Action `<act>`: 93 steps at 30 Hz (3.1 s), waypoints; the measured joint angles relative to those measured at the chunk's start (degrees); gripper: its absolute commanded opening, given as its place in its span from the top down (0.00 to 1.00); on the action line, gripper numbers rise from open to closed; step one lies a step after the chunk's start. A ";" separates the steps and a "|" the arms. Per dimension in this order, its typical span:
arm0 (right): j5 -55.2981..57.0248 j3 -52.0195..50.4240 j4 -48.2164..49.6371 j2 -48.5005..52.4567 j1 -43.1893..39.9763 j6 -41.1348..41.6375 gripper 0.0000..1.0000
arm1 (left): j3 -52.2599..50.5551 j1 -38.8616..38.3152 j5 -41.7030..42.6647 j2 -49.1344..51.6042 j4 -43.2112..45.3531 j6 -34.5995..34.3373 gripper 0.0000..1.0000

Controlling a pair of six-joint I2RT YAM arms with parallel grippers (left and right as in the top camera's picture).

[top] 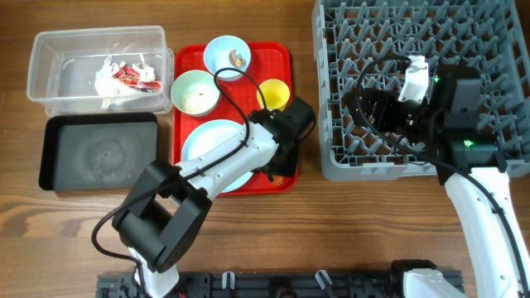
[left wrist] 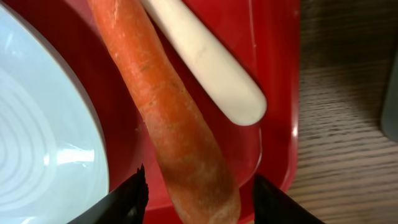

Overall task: Sort waste into correct bins and load items into the dishwasher rack
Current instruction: 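Reach the left gripper to the carrot and grasp it, then carry the carrot left and place it on the black tray, then grasp the rim of the green rice bowl with the left gripper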

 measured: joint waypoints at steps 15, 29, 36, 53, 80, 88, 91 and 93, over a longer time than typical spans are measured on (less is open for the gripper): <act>0.00 0.00 0.66 0.00 0.00 1.27 0.00 | -2.80 0.00 0.00 -0.02 4.26 4.15 0.75; 0.02 0.00 0.68 0.00 0.00 1.31 0.00 | 1.44 1.73 0.02 0.00 -4.39 4.42 0.88; 0.02 0.00 0.68 0.00 0.00 1.31 0.00 | 13.00 8.37 -0.35 -4.59 -14.36 4.66 0.89; 0.42 0.00 1.25 0.00 0.00 1.31 0.00 | 14.08 56.65 -11.69 -14.80 -24.98 3.43 0.96; 0.42 0.00 1.70 0.00 0.00 1.31 0.00 | -5.64 67.71 -4.83 -15.34 -2.45 0.22 0.22; 0.42 0.00 3.48 0.00 0.00 1.31 0.00 | 26.62 59.25 3.85 -17.40 -16.04 14.45 0.01; 0.44 0.00 3.48 0.00 0.00 1.31 0.00 | 31.28 55.39 2.97 -17.07 -12.59 15.69 0.03; 0.42 0.00 3.41 0.00 0.00 1.31 0.00 | 32.13 53.81 2.82 -14.53 -10.60 16.24 0.03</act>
